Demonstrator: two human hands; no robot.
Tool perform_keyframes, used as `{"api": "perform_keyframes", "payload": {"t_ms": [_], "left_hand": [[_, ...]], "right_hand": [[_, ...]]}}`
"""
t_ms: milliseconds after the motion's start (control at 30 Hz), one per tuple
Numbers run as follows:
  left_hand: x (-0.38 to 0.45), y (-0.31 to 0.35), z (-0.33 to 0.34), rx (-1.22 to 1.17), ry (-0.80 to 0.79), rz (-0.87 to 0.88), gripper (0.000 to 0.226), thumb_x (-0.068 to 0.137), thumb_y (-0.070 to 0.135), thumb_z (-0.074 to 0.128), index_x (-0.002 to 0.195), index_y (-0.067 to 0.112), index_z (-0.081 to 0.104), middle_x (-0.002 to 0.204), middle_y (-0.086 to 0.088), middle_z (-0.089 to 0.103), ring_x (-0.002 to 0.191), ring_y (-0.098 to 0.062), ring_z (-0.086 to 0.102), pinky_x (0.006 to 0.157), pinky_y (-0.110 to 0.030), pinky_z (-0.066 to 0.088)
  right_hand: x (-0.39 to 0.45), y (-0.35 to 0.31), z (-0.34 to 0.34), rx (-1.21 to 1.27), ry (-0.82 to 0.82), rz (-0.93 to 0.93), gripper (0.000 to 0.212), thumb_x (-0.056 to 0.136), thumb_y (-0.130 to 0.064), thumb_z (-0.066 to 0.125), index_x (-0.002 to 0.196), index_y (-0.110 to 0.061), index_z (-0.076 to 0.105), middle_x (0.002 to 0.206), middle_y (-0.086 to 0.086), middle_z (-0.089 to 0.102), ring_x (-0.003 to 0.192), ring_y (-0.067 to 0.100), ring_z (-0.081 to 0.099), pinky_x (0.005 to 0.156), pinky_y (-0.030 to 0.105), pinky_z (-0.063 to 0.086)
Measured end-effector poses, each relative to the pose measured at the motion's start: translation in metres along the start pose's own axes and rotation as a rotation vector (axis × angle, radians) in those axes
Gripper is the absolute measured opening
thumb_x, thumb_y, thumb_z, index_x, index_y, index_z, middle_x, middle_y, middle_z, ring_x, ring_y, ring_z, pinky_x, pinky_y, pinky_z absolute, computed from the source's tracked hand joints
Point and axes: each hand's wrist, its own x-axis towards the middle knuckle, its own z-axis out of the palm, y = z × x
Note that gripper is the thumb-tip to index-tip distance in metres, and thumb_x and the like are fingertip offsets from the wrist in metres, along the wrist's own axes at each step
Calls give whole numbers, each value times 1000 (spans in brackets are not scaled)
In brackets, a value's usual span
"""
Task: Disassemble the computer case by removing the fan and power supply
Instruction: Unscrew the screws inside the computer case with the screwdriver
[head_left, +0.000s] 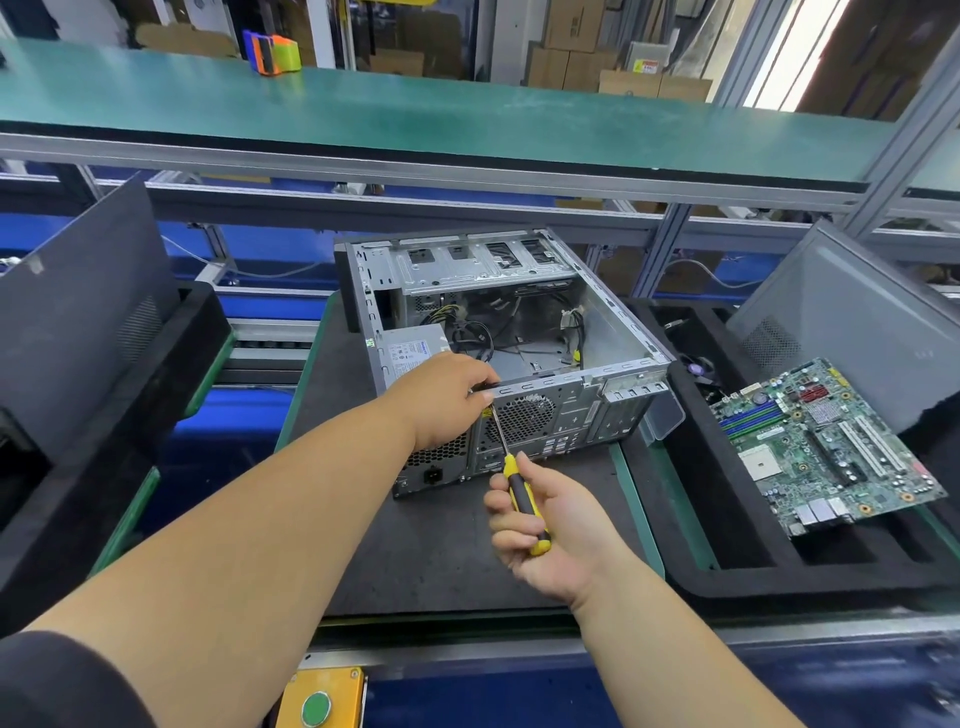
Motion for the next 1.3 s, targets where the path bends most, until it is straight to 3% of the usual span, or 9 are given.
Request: {"api": "perform_keyframes", "payload": {"t_ms": [233,367,467,600,667,800,1000,1133,1300], "left_hand": [[0,0,0,-14,6,1,25,100,28,48,120,23,62,109,4,56,102,-13,45,88,-31,39],[0,1,0,-20,5,-4,24,100,28,48,118,23,62,106,7,54,104,-14,45,90,-32,40],[-1,1,0,-19,5,-7,24,100,29,47,119,23,61,104,8,52,103,-13,44,88,-31,38],[0,1,0,-15,10,-8,24,100,29,47,119,22,62,109,5,57,103,-14,45,89,-31,39],[0,1,0,-16,9,-6,24,100,29,47,118,22,62,110,4,58,103,-14,45,90,-32,40],[0,0,1,-14,12,-1,23,100,29,48,117,23,61,108,5,57,101,-12,43,89,-32,39],[1,-1,2,-15,23,5,22,100,29,48,116,24,62,99,9,51,100,-13,44,84,-30,37],[1,-1,2,-16,22,4,23,100,29,48,118,23,61,103,8,53,101,-13,44,86,-31,38],[1,-3,3,-18,27,3,26,100,29,48,121,21,61,111,4,57,99,-10,40,88,-29,36]], "right_hand": [[4,5,5,-372,237,-188,39,103,-38,47,76,-10,50,54,3,46,35,7,22,34,18,21],[3,6,9,-1002,489,-363,37,104,-38,41,78,-12,50,58,2,53,36,8,39,42,23,32],[4,5,6,-1551,676,-506,32,104,-39,40,84,-15,45,70,-1,52,61,14,47,48,26,29],[3,3,5,-1760,747,-577,32,104,-40,38,84,-16,40,68,-7,43,57,8,39,45,24,22],[3,0,4,-1612,653,-517,36,104,-40,38,78,-16,41,69,-2,50,59,12,47,48,26,28],[1,0,4,-800,366,-304,33,105,-28,41,80,-10,52,56,5,55,40,14,42,43,22,34],[0,6,-5,-178,91,-157,25,98,-26,55,80,-9,54,60,6,52,35,9,34,34,19,30],[2,3,-8,-81,-8,-95,29,94,-31,51,77,-8,53,59,5,46,30,7,26,31,18,21],[3,3,-6,-178,83,-152,37,103,-32,41,79,-6,53,55,5,43,30,8,24,31,18,20]]}}
